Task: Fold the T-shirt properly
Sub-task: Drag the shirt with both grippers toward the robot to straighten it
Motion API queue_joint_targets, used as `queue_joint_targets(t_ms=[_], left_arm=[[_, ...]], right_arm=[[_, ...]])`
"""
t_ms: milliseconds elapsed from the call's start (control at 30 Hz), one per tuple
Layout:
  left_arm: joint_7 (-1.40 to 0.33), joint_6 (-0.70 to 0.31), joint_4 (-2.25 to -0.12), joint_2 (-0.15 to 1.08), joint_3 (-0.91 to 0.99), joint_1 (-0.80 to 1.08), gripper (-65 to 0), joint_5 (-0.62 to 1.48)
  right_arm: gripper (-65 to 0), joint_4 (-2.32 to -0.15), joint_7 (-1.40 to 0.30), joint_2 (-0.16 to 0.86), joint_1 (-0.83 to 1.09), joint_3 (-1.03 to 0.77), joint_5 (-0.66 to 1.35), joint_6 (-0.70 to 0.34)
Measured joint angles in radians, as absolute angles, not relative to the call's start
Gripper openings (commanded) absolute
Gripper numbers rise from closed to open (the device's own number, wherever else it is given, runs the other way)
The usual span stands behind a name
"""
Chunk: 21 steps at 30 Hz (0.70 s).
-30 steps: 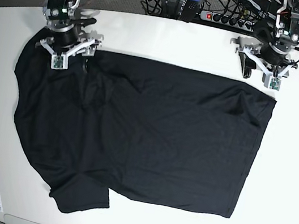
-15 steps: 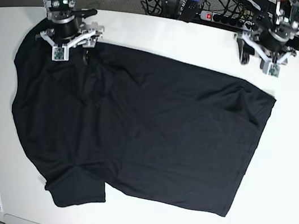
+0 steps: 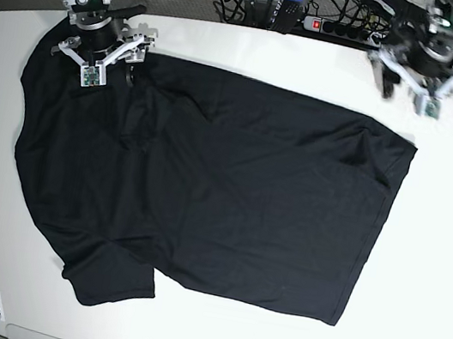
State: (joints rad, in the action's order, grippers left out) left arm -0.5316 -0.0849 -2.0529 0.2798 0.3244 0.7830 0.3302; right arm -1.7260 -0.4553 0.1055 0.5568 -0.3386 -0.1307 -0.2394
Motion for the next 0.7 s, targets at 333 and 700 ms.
queue_joint_targets(t_ms=[333,700], left_arm=[[-0.721,-0.089,-2.021,0.311,0.322,0.474,-29.3,0.318],[-0.443,-0.081,-1.683,0.345,0.115,0.42,-29.3,0.193]], right_arm=[[-16.1,-1.726,-0.455,0.105,0.557,-0.337,-0.131,-0.235],[-16.1,-1.728,-0.459,0.105,0.557,-0.336,-0.131,-0.236]])
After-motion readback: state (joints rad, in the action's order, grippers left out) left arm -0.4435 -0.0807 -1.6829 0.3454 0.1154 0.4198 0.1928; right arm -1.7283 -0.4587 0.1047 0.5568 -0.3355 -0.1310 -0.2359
